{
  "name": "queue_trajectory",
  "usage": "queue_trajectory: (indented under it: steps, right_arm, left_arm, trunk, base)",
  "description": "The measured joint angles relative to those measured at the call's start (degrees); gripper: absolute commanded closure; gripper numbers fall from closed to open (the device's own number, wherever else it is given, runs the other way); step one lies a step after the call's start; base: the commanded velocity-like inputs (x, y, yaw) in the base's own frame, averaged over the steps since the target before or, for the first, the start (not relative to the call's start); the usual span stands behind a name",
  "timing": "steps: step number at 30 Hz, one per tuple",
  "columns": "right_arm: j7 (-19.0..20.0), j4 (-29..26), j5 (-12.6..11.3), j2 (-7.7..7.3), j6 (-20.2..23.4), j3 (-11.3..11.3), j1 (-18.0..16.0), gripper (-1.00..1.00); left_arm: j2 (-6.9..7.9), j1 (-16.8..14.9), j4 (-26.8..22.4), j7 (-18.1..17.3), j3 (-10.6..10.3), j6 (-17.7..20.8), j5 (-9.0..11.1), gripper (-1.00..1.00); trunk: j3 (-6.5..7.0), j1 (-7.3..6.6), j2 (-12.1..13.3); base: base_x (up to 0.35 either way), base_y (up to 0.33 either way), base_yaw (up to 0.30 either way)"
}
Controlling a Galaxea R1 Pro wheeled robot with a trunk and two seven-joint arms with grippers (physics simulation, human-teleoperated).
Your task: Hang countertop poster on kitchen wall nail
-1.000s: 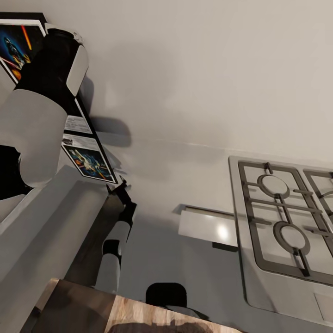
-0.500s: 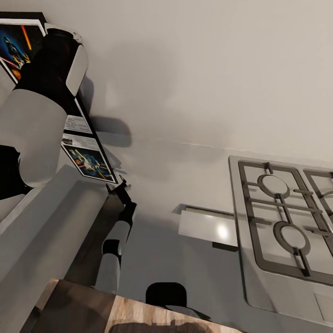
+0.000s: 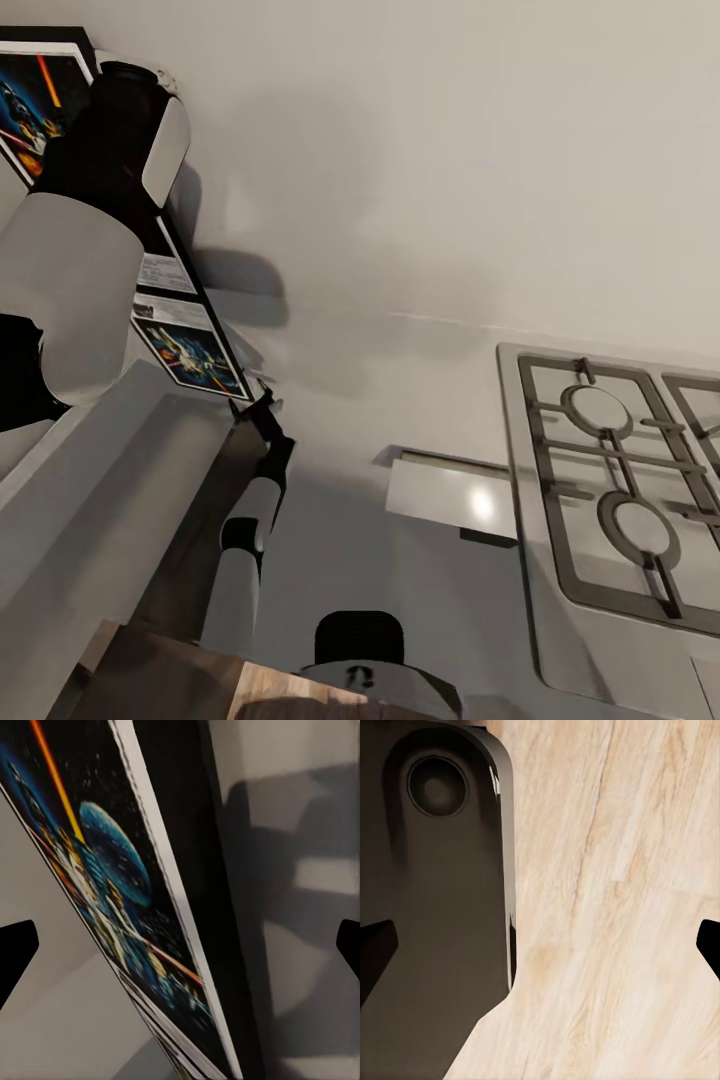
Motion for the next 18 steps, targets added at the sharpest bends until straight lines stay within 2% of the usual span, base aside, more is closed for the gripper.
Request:
queue_trajectory:
  steps: [13, 18]
  right_arm:
    - [0.0, 0.0, 0.0, 0.0, 0.0, 0.0, 0.0, -1.0]
    - [0.0, 0.0, 0.0, 0.0, -0.1, 0.0, 0.0, -1.0]
  left_arm:
    - [0.0, 0.0, 0.0, 0.0, 0.1, -0.1, 0.0, -1.0]
    - [-0.01, 0.0, 0.0, 0.0, 0.1, -0.1, 0.0, -1.0]
  trunk:
    - [0.0, 0.01, 0.0]
    - [0.09, 0.01, 0.0]
  base:
    - [0.014, 0.0, -0.002]
    - [0.001, 0.0, -0.127]
